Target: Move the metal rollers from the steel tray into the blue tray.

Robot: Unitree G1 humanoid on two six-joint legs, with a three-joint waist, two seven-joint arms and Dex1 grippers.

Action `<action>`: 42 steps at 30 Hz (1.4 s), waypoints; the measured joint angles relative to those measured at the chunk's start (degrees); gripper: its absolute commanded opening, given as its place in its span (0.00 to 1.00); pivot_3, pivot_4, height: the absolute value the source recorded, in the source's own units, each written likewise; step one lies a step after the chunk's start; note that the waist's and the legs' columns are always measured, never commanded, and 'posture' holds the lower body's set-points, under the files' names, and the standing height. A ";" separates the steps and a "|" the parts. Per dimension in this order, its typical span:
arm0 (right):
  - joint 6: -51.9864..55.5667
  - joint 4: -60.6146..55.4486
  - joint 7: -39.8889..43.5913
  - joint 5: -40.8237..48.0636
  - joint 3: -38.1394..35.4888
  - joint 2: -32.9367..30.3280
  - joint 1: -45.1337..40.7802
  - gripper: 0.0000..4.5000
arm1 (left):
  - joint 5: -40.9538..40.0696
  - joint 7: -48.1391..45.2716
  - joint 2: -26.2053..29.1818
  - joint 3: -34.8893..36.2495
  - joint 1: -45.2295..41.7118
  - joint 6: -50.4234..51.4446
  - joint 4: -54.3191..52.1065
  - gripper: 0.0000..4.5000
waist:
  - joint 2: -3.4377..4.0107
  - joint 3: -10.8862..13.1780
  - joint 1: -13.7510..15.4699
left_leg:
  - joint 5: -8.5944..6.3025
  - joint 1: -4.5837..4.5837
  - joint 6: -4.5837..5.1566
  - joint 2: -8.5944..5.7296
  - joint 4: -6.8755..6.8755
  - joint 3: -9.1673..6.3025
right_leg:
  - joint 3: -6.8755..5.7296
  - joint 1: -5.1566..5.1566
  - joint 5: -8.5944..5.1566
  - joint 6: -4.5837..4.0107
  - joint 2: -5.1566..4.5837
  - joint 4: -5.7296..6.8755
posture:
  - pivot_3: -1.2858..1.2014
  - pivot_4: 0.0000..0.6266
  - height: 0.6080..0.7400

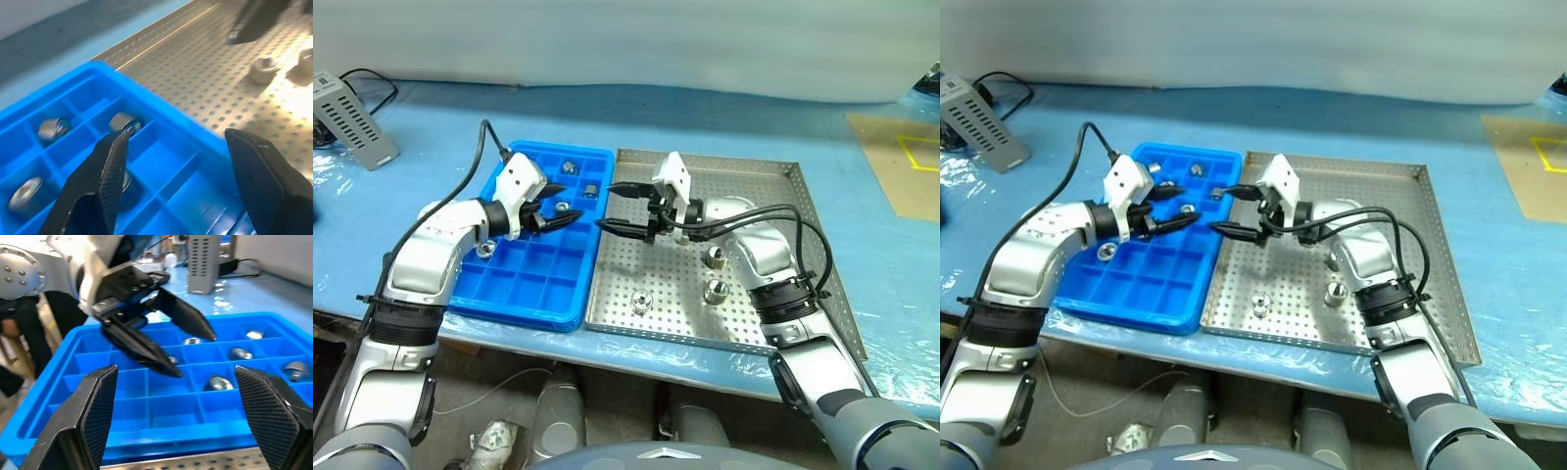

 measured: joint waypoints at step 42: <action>18.66 -40.16 -25.39 4.39 -12.76 -9.36 33.08 0.89 | 7.13 -38.76 -9.42 -34.75 -21.48 -45.50 46.33 0.74 | 0.00 -0.01 -8.43 | -0.28 0.30 0.46 -0.02 0.32 0.30 | 0.38 0.35 0.01 0.03 0.05 -0.22 | 0.29 0.24 1.00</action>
